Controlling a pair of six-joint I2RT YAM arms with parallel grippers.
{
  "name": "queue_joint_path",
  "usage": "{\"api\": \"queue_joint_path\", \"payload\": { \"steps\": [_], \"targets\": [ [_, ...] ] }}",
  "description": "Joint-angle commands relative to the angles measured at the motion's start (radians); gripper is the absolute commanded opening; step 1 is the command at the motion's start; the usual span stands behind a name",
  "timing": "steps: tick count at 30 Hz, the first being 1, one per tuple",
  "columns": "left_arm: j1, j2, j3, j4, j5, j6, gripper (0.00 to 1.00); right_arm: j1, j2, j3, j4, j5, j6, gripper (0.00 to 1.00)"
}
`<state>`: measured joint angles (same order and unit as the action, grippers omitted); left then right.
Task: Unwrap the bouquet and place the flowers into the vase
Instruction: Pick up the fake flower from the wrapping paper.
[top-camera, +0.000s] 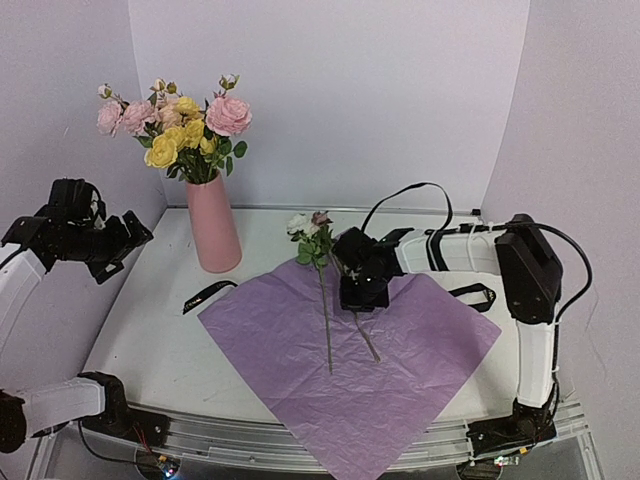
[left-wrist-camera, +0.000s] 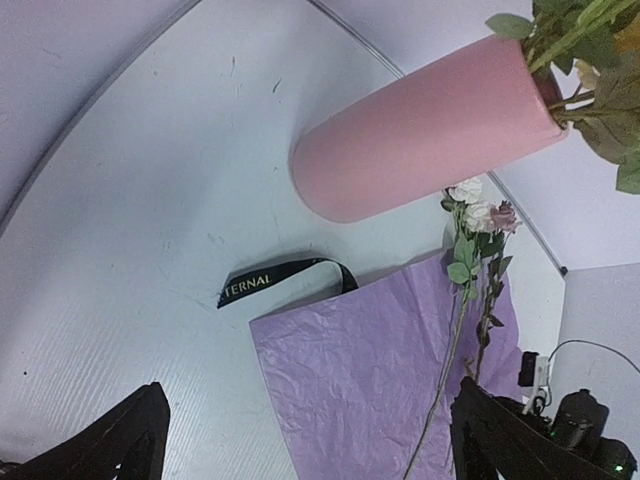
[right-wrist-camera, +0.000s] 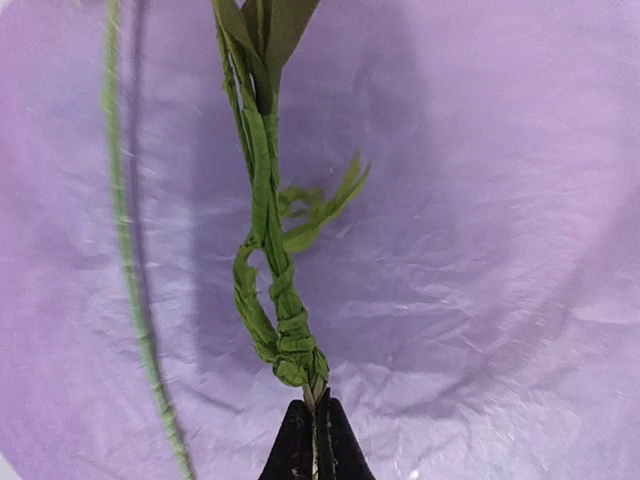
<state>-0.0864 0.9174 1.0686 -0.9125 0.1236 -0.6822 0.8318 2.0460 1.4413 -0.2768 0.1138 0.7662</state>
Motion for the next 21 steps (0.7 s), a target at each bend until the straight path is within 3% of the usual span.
{"api": "queue_joint_path", "payload": {
  "steps": [1, 11, 21],
  "targets": [
    [-0.003, 0.012, -0.044, 0.065, 0.093, 0.013, 0.99, 0.005, -0.170, -0.010, -0.055, 0.068, 0.053, 0.00],
    [-0.005, -0.021, -0.139, 0.185, 0.269, -0.004, 0.99, 0.005, -0.304, -0.042, -0.010, -0.043, 0.041, 0.00],
    [-0.112, -0.014, -0.231, 0.357, 0.310, -0.069, 0.98, 0.005, -0.403, -0.229, 0.302, -0.269, 0.139, 0.00]
  ]
}}
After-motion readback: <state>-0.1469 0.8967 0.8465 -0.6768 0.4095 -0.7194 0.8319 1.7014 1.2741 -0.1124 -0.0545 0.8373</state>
